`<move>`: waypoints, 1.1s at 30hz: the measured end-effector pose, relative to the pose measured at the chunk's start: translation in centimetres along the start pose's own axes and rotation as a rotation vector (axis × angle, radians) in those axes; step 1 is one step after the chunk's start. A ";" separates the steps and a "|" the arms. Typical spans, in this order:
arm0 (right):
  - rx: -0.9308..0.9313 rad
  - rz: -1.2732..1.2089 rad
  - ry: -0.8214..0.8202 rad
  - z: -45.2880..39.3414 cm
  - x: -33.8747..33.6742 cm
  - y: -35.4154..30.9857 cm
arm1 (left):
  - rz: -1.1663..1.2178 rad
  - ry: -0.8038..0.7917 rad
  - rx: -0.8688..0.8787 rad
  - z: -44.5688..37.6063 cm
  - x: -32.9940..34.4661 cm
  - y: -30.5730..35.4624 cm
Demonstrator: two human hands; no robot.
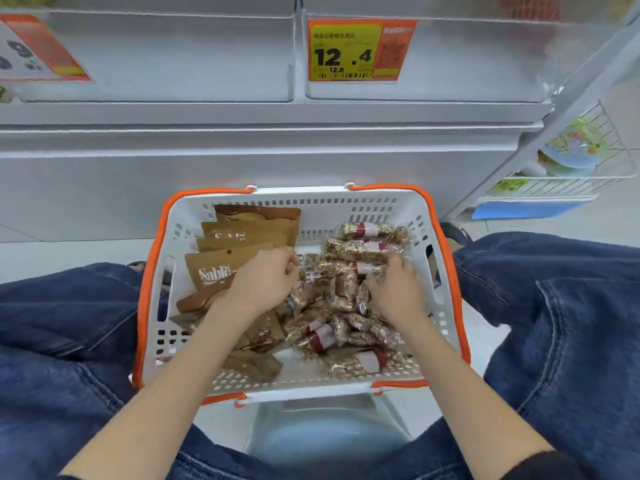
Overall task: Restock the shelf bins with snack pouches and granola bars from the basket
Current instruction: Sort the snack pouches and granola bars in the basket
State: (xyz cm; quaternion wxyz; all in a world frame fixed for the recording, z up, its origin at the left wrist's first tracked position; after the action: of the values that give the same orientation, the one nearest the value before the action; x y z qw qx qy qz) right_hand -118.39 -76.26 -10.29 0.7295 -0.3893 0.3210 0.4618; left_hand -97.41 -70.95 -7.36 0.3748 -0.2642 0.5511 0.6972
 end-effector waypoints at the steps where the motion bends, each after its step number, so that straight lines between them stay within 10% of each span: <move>1: 0.077 0.072 0.010 -0.6 0.3 2.0 | 0.023 -0.058 0.045 -0.8 1.7 1.1; 12: -0.199 0.170 -0.622 3.9 10.3 -1.1 | 0.200 -0.105 0.037 -8.0 9.0 1.6; 18: 0.117 -0.050 0.239 -0.3 0.0 2.5 | -0.001 -0.276 0.008 -11.0 12.7 2.7; 22: 0.397 -0.047 -0.249 -1.9 5.0 5.6 | -0.066 -0.323 -0.015 -11.3 13.1 1.7; 33: 0.066 -0.066 -0.496 2.0 8.5 -1.7 | 0.182 -0.448 -0.169 -10.7 9.4 -2.8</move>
State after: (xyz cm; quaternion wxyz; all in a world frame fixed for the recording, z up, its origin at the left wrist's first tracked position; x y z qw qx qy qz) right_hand -113.48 -71.42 -15.89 0.8128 -0.2504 0.1345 0.5085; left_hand -101.08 -78.82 -19.03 0.4001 -0.0827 0.4155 0.8127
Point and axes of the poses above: each hand's wrist, its own z-axis away from the middle knuckle, its own x-axis out of the palm, y = z × x, the point moved 7 cm from there along -z, towards the middle knuckle, and after that the axes turned 14 degrees about x, right-handed, at the moved point
